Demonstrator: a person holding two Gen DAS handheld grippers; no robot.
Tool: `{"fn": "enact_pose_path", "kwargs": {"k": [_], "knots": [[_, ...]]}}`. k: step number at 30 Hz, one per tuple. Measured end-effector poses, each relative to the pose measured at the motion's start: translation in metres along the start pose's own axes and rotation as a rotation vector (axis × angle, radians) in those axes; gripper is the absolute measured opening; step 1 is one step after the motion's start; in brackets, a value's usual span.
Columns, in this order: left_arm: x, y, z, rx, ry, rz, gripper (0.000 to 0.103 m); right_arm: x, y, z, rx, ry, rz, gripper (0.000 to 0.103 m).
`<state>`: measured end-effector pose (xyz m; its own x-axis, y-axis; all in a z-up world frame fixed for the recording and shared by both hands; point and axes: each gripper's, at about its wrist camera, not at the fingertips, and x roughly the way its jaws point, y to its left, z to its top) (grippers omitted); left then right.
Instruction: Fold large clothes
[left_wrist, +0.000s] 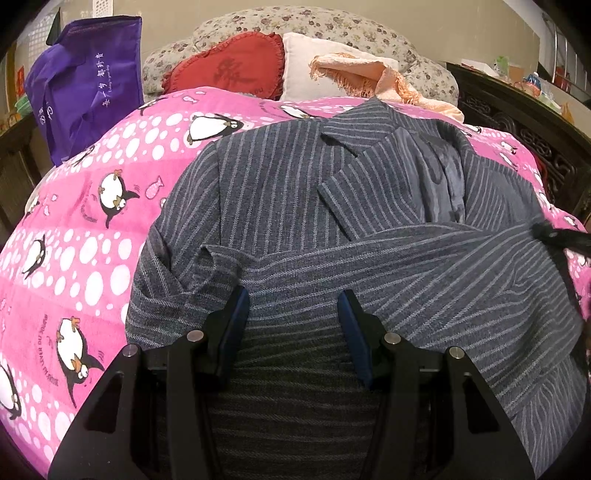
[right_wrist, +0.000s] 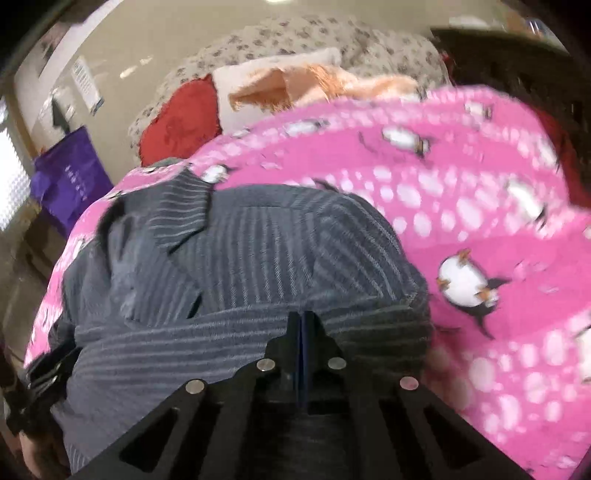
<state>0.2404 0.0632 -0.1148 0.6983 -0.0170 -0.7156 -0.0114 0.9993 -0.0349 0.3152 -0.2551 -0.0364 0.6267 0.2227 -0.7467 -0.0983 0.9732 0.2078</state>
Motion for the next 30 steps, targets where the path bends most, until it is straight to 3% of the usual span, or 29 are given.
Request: {"fn": "enact_pose_path", "kwargs": {"k": [4,6,8,10,13,14,15,16,18,21,24,26,28,30], "knots": [[0.000,-0.003,0.001,0.014,0.005,0.014,0.051,-0.057,0.021,-0.027,-0.056,-0.043,0.069,0.004],[0.000,-0.006,0.002,0.030,0.014,0.022,0.052,-0.052,0.032,-0.052,-0.111,0.050,0.064,0.011],[-0.003,-0.008,0.006,0.052,0.046,0.013,0.052,-0.029,0.031,-0.082,-0.132,0.221,0.019,0.011],[-0.018,-0.003,0.018,0.059,0.114,-0.024,0.052,-0.054,0.029,-0.085,-0.094,0.162,0.007,0.011],[-0.070,0.022,0.028,0.062,0.088,-0.106,0.052,-0.112,0.028,-0.079,-0.063,0.083,0.054,0.011],[-0.087,0.032,0.028,0.071,0.085,-0.109,0.057,-0.133,0.028,-0.081,-0.081,0.061,0.075,0.014],[-0.106,0.044,0.023,0.081,0.091,-0.096,0.069,-0.155,0.028,-0.085,-0.108,0.049,0.087,0.021],[-0.122,0.054,0.016,0.092,0.095,-0.076,0.074,-0.178,0.027,-0.091,-0.140,0.041,0.094,0.027],[-0.154,0.072,-0.009,0.111,0.097,-0.053,0.075,-0.215,0.023,-0.111,-0.201,0.038,0.104,0.052],[-0.185,0.089,-0.061,0.132,0.149,-0.087,0.075,-0.260,0.015,-0.155,-0.276,0.054,0.096,0.073],[-0.203,0.089,-0.115,0.126,0.207,-0.113,0.075,-0.284,0.004,-0.208,-0.312,0.095,0.092,0.073],[-0.214,0.084,-0.149,0.098,0.234,-0.177,0.075,-0.281,-0.007,-0.230,-0.313,0.107,0.102,0.073],[-0.221,0.074,-0.172,0.109,0.257,-0.226,0.075,-0.276,-0.022,-0.254,-0.259,0.124,0.111,0.073],[-0.225,0.063,-0.191,0.155,0.254,-0.230,0.075,-0.272,-0.036,-0.269,-0.185,0.136,0.122,0.073]]}}
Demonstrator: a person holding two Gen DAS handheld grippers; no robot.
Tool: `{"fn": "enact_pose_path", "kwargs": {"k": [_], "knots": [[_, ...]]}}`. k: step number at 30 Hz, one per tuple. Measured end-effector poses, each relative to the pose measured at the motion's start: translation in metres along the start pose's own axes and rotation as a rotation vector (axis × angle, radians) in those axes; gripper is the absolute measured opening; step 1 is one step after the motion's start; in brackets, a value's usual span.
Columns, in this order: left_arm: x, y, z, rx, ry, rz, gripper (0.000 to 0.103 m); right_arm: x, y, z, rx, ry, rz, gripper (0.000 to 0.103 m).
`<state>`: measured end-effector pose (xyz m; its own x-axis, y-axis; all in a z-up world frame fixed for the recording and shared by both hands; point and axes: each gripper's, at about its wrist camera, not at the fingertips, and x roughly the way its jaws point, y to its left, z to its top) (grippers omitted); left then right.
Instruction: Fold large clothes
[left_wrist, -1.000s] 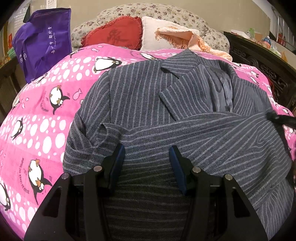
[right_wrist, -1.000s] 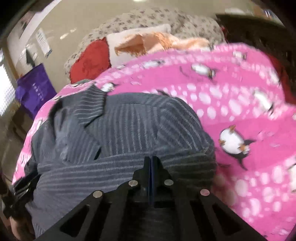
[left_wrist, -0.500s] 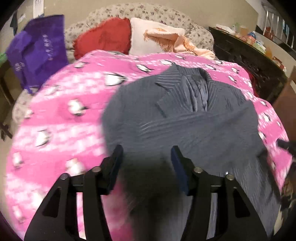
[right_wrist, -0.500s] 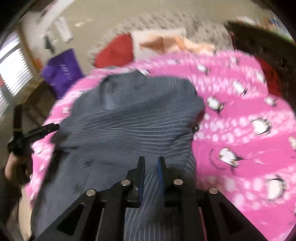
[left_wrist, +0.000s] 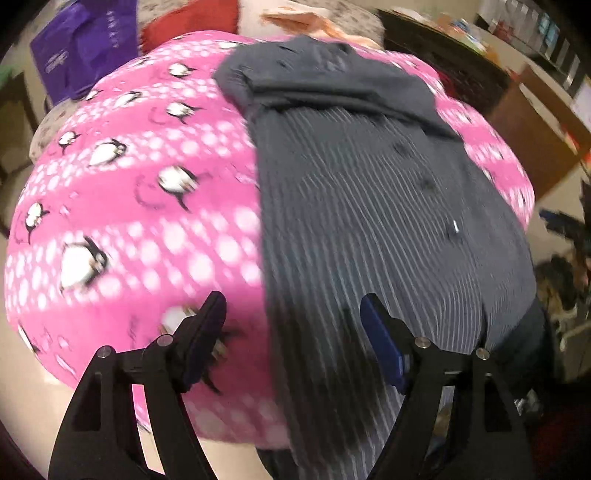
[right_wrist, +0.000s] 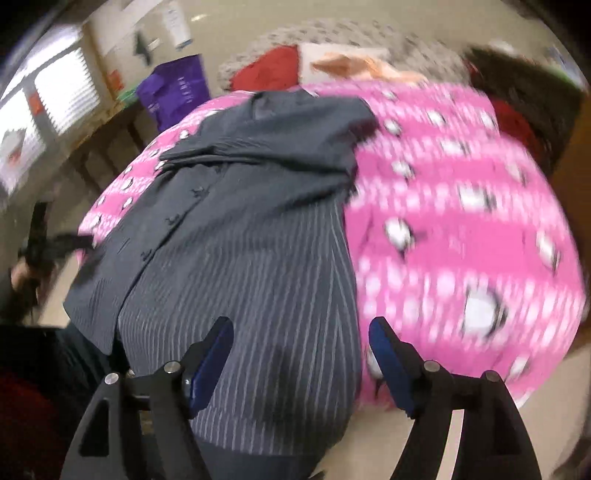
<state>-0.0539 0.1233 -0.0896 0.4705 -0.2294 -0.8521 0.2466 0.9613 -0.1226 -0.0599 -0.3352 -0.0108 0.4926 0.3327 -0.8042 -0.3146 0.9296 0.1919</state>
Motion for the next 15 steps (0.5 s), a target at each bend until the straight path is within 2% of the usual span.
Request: {"fn": "enact_pose_path", "kwargs": {"k": [3,5,7,9,13,15], "knots": [[0.015,-0.010,-0.010,0.007,0.038,0.026,0.075,0.009,-0.012,-0.010,0.084,-0.009,-0.013,0.073],[0.017,-0.010,-0.013,-0.019,0.028,0.035,0.075,0.011,-0.013,-0.010,0.102,-0.020,-0.009,0.073],[0.018,-0.008,-0.009,-0.070,0.006,0.042,0.075,0.013,-0.011,-0.007,0.097,-0.033,-0.014,0.073],[0.026,-0.006,-0.006,-0.160,0.008,0.085,0.076,0.016,-0.007,-0.003,0.093,-0.047,-0.025,0.073],[0.038,-0.020,-0.005,-0.189,-0.012,0.170,0.088,0.031,-0.001,0.003,0.106,-0.056,-0.022,0.073],[0.043,-0.028,-0.007,-0.185,-0.026,0.204,0.096,0.031,0.014,0.005,0.065,-0.107,-0.031,0.073]]}}
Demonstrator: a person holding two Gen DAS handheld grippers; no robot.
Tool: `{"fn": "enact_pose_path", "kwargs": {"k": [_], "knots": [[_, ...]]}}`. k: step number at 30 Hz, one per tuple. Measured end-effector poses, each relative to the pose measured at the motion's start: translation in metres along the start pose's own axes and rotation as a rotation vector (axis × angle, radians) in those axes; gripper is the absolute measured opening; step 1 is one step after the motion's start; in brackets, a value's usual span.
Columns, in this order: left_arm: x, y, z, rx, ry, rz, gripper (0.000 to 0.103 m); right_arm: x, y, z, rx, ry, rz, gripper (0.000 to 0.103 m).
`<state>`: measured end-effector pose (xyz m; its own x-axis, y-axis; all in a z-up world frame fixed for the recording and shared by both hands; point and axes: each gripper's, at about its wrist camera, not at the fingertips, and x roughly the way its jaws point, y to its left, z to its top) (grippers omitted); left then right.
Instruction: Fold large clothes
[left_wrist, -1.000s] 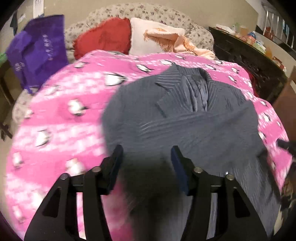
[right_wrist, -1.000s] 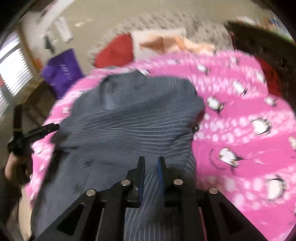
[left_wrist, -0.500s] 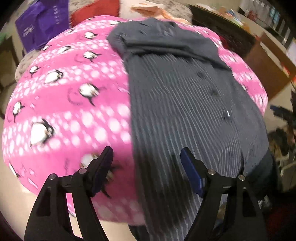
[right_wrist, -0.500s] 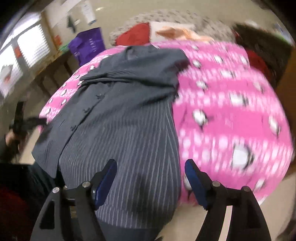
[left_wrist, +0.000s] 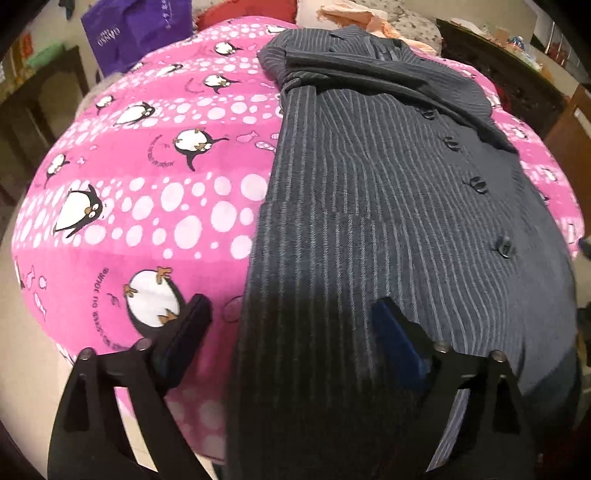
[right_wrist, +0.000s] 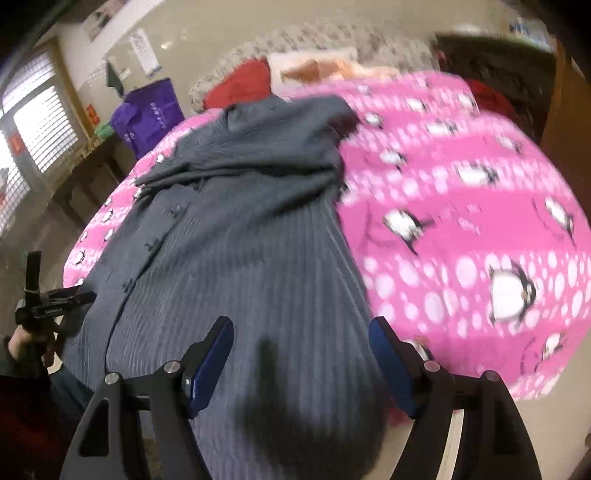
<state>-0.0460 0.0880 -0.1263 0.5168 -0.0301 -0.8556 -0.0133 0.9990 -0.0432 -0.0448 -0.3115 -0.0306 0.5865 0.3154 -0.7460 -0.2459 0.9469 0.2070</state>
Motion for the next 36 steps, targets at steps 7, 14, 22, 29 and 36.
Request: {"fn": "enact_pose_path", "kwargs": {"k": [7,14,22,29,36], "knots": [[0.007,0.004,-0.001,0.003,-0.019,0.005,0.101,0.038,0.046,-0.008,-0.136,0.053,0.035,0.077],[0.005,0.002,-0.004,0.006,-0.029,0.001,0.102,0.062,0.041,-0.021,-0.037,0.094,0.026,0.092],[0.006,0.002,-0.003,0.007,-0.030,0.003,0.103,0.070,0.048,-0.024,-0.064,0.129,0.021,0.103],[0.001,0.010,-0.003,0.084,0.002,-0.079,0.102,0.035,0.027,-0.011,-0.032,0.107,0.013,0.097],[-0.009,0.012,-0.014,0.201,0.023,-0.185,0.102,-0.007,-0.056,-0.041,0.141,0.086,0.074,0.070]]}}
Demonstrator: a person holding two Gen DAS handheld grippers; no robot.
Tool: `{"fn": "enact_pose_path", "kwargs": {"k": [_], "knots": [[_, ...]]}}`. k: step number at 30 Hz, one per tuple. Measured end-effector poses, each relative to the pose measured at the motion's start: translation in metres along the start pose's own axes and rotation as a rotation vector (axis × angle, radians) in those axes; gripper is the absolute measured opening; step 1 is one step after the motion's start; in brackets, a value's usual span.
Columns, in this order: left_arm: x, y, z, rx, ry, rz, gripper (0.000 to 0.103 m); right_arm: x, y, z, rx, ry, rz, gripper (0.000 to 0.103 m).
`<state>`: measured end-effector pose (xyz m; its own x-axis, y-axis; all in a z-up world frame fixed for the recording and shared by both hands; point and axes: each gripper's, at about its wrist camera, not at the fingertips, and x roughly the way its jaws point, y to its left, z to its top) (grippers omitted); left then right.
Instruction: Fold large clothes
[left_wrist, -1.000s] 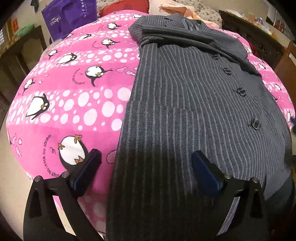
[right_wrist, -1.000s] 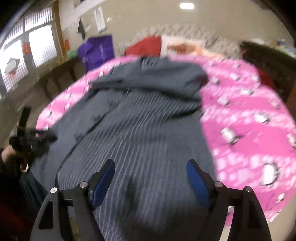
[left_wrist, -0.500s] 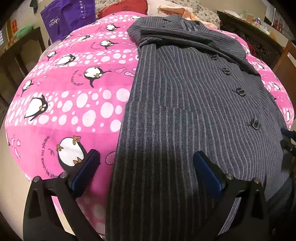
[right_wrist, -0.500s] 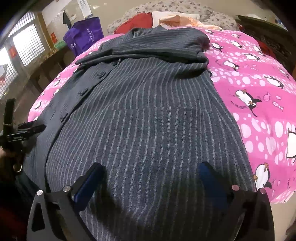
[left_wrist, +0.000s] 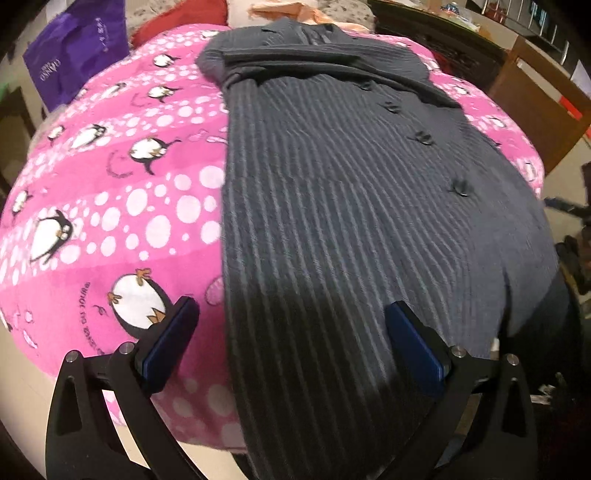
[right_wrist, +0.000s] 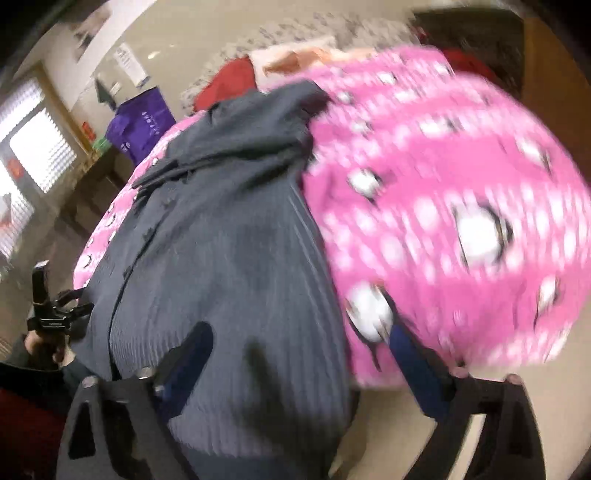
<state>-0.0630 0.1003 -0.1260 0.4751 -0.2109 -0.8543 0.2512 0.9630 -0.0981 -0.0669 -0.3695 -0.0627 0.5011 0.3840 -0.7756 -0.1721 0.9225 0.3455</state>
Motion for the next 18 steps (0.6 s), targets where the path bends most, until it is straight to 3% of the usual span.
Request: {"fn": "enact_pose_path", "kwargs": {"k": [1,4,7,10,12,18], "knots": [[-0.002,0.000,0.001,-0.009,0.002,-0.031,0.102,0.004,-0.003,-0.004,0.000,0.023,0.034,0.065],[-0.006,0.007,0.003,-0.056,-0.006,-0.115,0.095,0.013,-0.002,-0.008,-0.027,0.022,0.109,0.064],[-0.009,0.018,0.002,-0.120,-0.025,-0.169,0.088,0.026,-0.014,-0.004,0.018,-0.015,0.095,0.064],[-0.011,0.029,0.001,-0.197,-0.038,-0.240,0.071,0.037,-0.032,-0.003,0.114,-0.014,0.198,0.064],[-0.014,0.035,-0.002,-0.246,-0.031,-0.312,0.052,0.036,-0.030,-0.003,0.094,0.014,0.255,0.064],[-0.015,0.038,-0.002,-0.252,-0.017,-0.364,0.049,0.015,-0.028,-0.006,0.079,0.026,0.476,0.060]]}}
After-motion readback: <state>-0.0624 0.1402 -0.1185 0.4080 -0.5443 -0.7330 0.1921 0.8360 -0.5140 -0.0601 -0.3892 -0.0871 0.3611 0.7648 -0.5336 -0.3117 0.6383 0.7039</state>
